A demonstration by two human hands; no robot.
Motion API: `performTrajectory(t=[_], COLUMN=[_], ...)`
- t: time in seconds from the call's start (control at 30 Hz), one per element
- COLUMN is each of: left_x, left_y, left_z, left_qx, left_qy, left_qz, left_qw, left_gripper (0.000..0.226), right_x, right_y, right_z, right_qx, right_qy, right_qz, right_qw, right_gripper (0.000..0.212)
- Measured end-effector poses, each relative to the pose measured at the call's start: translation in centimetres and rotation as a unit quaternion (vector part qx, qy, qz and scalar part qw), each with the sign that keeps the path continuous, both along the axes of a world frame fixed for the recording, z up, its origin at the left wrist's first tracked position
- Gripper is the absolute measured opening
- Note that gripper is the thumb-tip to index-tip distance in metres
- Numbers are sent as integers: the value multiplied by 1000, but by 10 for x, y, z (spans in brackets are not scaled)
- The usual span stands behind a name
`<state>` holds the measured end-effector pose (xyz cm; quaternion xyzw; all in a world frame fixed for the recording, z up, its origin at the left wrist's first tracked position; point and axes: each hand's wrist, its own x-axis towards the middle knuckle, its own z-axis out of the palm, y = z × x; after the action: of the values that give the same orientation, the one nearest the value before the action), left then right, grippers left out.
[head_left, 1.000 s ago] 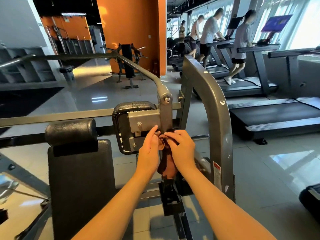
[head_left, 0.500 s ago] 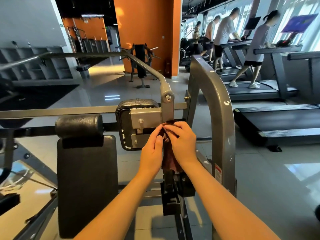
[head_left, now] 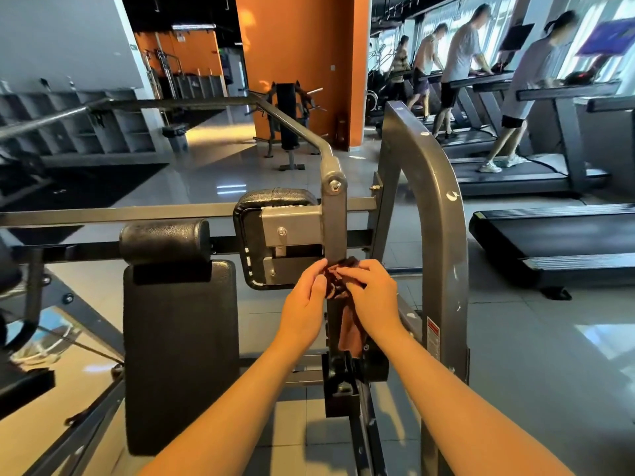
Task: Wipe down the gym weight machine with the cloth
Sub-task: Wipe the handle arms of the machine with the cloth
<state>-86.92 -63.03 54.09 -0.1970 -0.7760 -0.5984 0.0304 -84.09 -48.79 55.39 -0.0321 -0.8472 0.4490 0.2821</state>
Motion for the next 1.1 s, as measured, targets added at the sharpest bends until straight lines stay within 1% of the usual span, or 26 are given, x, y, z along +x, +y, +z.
performTrajectory(t=[0.1,0.17,0.23,0.33,0.4,0.43,0.57,0.6,0.7,0.8,0.87,0.9,0.93,0.97,1.03,1.07,1.1], left_x=[3,4,5,5,8,9,9,8,5,7,13,17,21,26,32,35,36], left_y=[3,5,5,1,-2,-3,-1,0,-1,-6,-8,-9,-11,-13,-17,-18,-20], left_z=[1,2,-2,-15,-23,-24,-12,-11,-16,-29,-36,-37,-38,-38,-38,-36,-36], left_qx=[20,31,33,9,-11,-11,12,17,13,-15,-29,-28,-23,-11,40,67,86], left_qy=[-6,-15,-22,-39,-49,-53,-41,-42,-51,-60,-62,-62,-64,-65,-85,-101,-109], left_qz=[15,24,30,23,11,5,-1,1,9,7,-1,-6,-13,-24,-48,-52,-44], left_qw=[1000,999,999,999,999,999,999,999,999,998,998,998,998,998,994,991,989], left_gripper=[34,34,33,34,39,41,41,40,36,37,32,31,32,36,44,46,46], right_x=[-5,-13,-13,-5,-2,-3,-13,-16,-18,-12,-6,-2,2,9,20,23,25], right_y=[-4,-10,-15,-14,-11,-10,-14,-16,-18,-14,-12,-12,-12,-14,-21,-25,-28], right_z=[19,23,14,-7,-10,-7,11,11,-1,-17,-26,-29,-31,-29,-25,-24,-24], right_qx=[0,-8,-17,-25,-10,0,-9,-9,2,-3,11,-3,-45,-105,-218,-241,-239], right_qy=[63,85,76,26,-1,0,79,86,60,-1,-44,-57,-60,-56,-56,-64,-78], right_qz=[1,0,-4,-1,-1,-1,-12,-18,-16,-2,-10,-12,-4,15,81,107,123], right_qw=[998,996,997,999,1000,1000,997,996,998,1000,999,998,997,993,971,963,960], right_gripper=[18,17,18,19,19,19,20,19,18,18,19,20,21,22,25,25,26])
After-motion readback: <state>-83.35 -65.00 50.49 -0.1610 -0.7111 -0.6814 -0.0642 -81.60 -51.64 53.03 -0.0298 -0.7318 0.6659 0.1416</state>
